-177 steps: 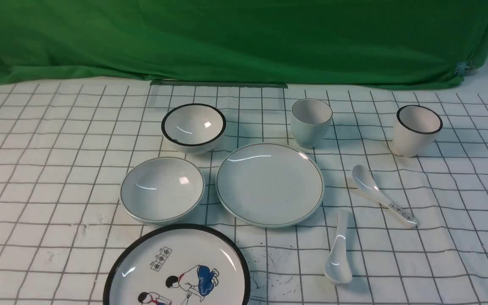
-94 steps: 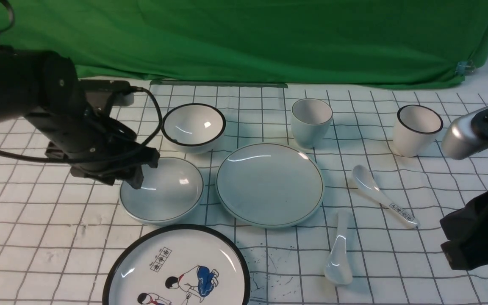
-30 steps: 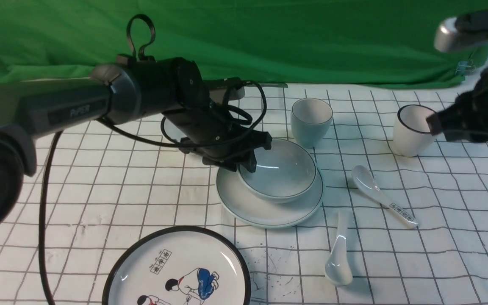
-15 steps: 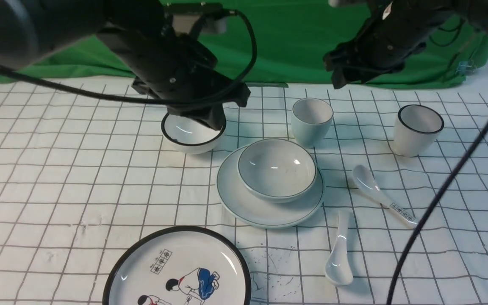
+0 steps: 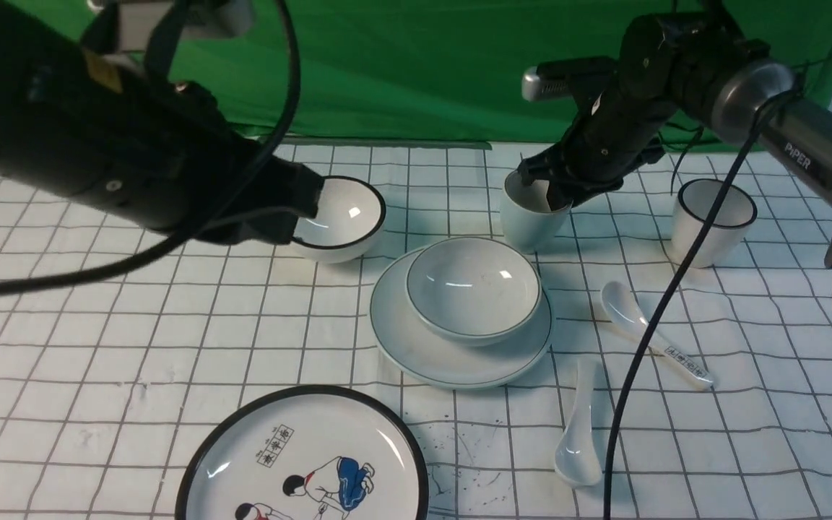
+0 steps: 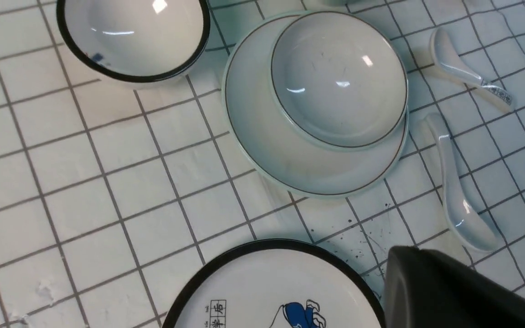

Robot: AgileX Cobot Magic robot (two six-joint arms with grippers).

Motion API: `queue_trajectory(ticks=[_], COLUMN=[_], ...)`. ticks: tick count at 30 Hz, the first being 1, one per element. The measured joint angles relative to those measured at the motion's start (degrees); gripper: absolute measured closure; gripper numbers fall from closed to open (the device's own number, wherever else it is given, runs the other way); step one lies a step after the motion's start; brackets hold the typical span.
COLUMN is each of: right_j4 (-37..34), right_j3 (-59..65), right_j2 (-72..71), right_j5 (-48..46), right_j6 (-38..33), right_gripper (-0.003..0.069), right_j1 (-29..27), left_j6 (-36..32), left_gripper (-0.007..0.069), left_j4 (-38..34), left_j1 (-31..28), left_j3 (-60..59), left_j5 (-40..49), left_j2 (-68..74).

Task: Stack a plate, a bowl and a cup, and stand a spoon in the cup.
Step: Use the right arm to grab a blue teacup, then use the right arm to put the blue teacup into the blue rice bowl in the middle

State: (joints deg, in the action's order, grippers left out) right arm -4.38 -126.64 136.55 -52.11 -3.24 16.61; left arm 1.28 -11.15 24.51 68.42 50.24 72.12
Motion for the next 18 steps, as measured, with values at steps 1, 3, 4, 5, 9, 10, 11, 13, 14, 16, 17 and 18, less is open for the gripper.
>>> queue_trajectory(ticks=[1,3,4,5,9,10,11,13,14,16,17,18], right_j4=[0.0,0.0,0.0,0.1,-1.1,-1.9,-2.7,-3.7,-3.8,-4.4,-4.5,-4.6], right_j3=[-0.5,-2.7,-3.0,-4.0,-8.1,-8.1,-7.9,-6.5,-6.3,-2.1,-0.2,1.1], right_j2=[-0.3,-1.4,-1.5,-2.3,-8.0,-9.1,-9.9,-11.3,-11.4,-11.5,-11.2,-10.9], right_j5=[-0.8,-4.1,-4.1,-5.7,-14.6,-14.7,-14.7,-14.7,-14.6,-14.6,-14.6,-14.6], right_j6=[-0.5,-1.1,-1.1,-1.2,-1.9,-2.4,-2.6,-3.5,-3.5,-4.0,-4.2,-4.5], right_gripper=[0.0571,0.0569,0.0569,0.0569,0.0569,0.0569,0.0569,0.0569,0.0569,0.0569,0.0569,0.0569], right_j1=[0.0,-0.1,-0.1,-0.2,-0.2,-0.1,0.2,1.4,1.4,4.4,5.3,6.1], left_j6=[0.1,0.6,0.7,0.9,1.7,1.7,1.7,1.7,1.7,1.5,1.5,1.5], left_gripper=[0.0629,0.0629,0.0629,0.0629,0.0629,0.0629,0.0629,0.0629,0.0629,0.0629,0.0629,0.0629], left_j4=[0.6,2.3,2.4,3.0,3.9,3.9,3.9,4.1,4.1,4.1,4.1,4.1], left_j1=[0.0,0.0,0.0,0.0,0.0,0.0,0.0,0.0,0.0,0.0,0.0,0.0], left_j3=[-0.8,-1.8,-1.9,-2.0,-2.4,-2.5,-2.5,-2.5,-2.5,-2.5,-2.5,-2.5], left_j5=[-1.0,-1.6,-1.7,-1.6,-1.8,-2.0,-2.3,-2.7,-2.7,-2.6,-2.5,-2.4], left_j2=[-0.8,-1.7,-1.8,-1.8,-1.8,-1.8,-1.8,-1.8,-1.8,-1.8,-1.8,-1.8])
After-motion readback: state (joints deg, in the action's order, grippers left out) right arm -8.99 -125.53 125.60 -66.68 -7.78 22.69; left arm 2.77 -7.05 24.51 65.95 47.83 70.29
